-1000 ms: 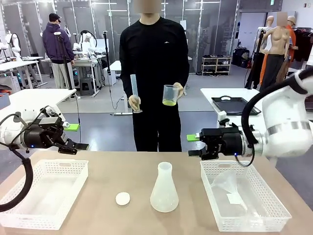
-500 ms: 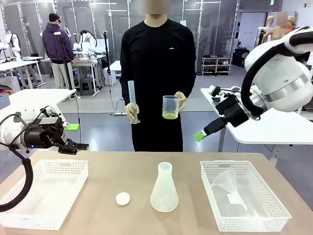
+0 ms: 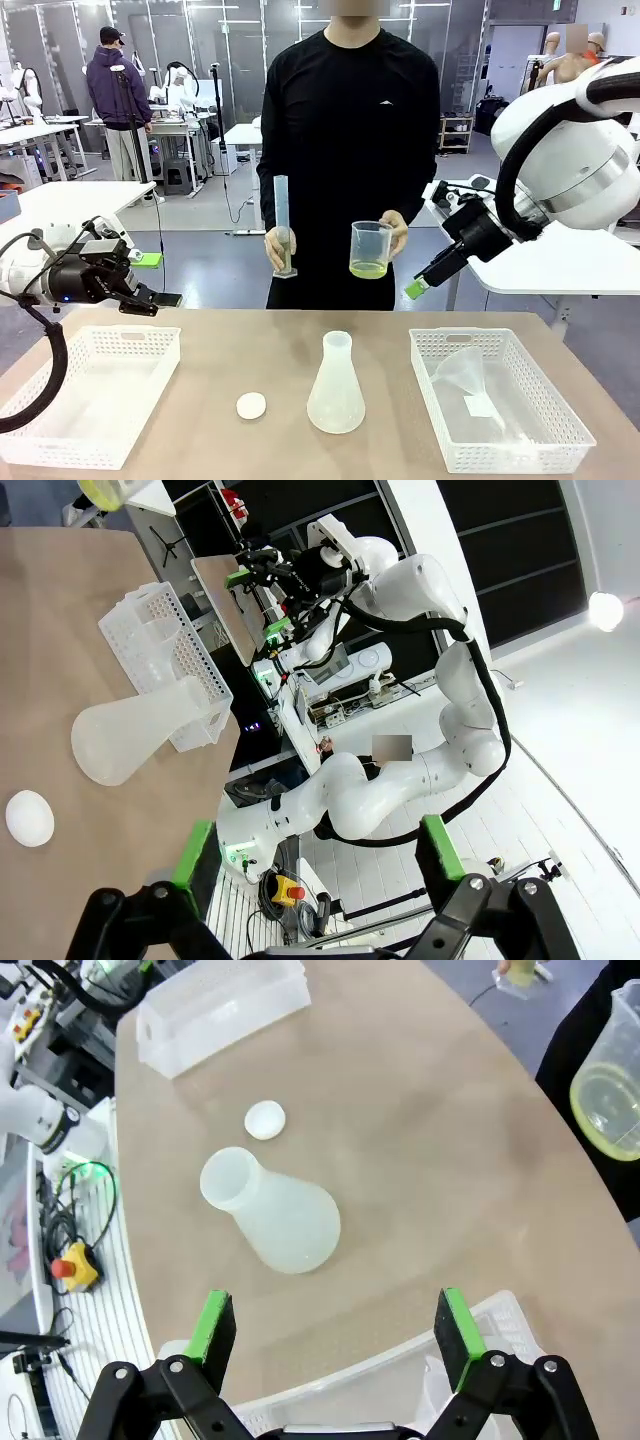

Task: Prepare the solutions needed for the experiment.
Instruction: Pick up the Plastic Funnel and insert it into the Big flask.

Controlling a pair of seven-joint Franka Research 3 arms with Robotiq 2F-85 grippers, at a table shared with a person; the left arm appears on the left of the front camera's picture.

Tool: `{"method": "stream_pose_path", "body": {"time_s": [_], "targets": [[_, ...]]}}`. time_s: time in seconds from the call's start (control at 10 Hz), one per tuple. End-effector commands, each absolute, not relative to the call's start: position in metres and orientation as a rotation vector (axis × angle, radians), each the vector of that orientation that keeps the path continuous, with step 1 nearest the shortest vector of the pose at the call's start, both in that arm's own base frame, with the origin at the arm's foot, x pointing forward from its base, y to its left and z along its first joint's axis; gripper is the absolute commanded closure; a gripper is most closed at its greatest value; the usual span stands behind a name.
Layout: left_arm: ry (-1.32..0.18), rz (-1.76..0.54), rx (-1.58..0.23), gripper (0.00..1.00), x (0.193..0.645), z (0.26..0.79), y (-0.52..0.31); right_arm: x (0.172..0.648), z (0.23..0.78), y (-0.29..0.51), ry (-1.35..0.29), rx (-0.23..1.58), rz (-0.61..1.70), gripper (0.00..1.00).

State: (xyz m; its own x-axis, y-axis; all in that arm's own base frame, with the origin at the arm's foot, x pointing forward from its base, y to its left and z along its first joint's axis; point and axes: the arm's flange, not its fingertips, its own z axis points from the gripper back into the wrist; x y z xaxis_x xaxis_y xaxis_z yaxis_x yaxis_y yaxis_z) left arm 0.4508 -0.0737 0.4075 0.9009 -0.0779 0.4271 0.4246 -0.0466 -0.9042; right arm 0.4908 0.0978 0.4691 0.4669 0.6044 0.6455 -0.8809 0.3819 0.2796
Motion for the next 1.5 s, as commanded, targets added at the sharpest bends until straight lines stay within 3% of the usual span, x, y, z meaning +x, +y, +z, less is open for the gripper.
{"method": "stream_pose_path", "body": {"time_s": [0.0, 0.1, 0.3, 0.5, 0.7, 1.4], "targets": [[-0.283, -0.415, -1.564, 0.00, 0.447, 0.409, -0.075, 0.496, 0.474, 0.100, -0.482, 0.686, 0.967, 0.00], [-0.283, -0.415, -1.564, 0.00, 0.447, 0.409, -0.075, 0.491, 0.469, 0.098, -0.485, 0.656, 0.996, 0.00], [-0.283, -0.415, -1.564, 0.00, 0.447, 0.409, -0.075, 0.489, 0.458, 0.094, -0.327, 0.420, 1.237, 0.00], [-0.283, -0.415, -1.564, 0.00, 0.447, 0.409, -0.075, 0.495, 0.452, 0.094, -0.292, 0.241, 1.369, 0.00], [-0.283, -0.415, -1.564, 0.00, 0.447, 0.409, -0.075, 0.502, 0.444, 0.101, -0.225, -0.028, 1.259, 0.00], [-0.283, -0.415, -1.564, 0.00, 0.447, 0.409, -0.075, 0.504, 0.450, 0.094, -0.228, 0.018, 1.349, 0.00]]}}
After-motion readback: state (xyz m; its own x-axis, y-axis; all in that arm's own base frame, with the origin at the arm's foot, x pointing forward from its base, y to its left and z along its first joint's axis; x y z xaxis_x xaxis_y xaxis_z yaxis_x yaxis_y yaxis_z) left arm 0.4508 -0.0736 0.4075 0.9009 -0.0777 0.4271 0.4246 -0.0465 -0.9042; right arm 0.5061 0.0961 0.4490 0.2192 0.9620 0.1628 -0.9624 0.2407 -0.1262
